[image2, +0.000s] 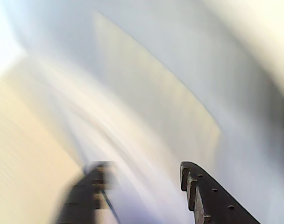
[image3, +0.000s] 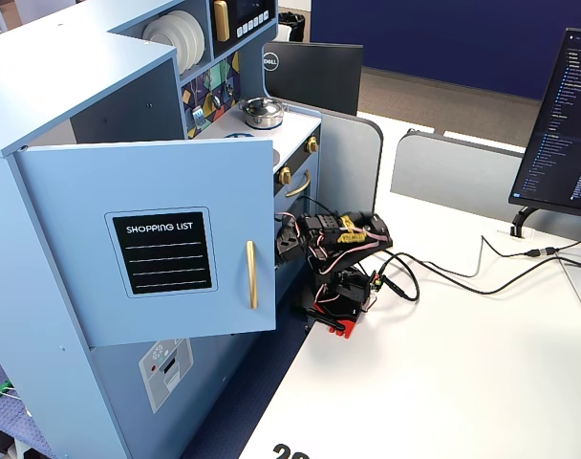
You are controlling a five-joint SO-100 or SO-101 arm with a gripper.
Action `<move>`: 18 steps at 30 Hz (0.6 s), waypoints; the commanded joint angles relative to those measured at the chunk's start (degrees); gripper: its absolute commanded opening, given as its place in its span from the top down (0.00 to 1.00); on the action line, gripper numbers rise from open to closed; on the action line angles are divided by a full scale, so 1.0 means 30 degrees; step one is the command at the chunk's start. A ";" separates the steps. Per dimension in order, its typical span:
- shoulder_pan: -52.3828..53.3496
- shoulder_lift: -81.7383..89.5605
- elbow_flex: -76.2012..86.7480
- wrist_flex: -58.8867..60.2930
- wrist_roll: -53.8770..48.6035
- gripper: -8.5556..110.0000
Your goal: Pick up the green pineapple from the left cabinet and place it in the gray recipient
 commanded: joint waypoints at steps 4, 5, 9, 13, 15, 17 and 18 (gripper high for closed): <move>-0.1377 -0.4336 -0.5742 -0.4189 -0.1289 0.76; -0.1348 -0.4805 -0.5771 -0.4922 -0.1318 0.76; -0.1084 -0.6562 -0.6123 -0.7002 -0.1465 0.71; -0.0527 -0.8467 -0.6768 -0.8789 -0.2314 0.65; -0.0381 -0.9287 -0.7178 -0.9404 -0.2725 0.64; -0.0293 -1.0049 -0.7705 -0.9609 -0.2900 0.62; -0.0264 -1.0430 -0.7969 -0.9756 -0.3018 0.62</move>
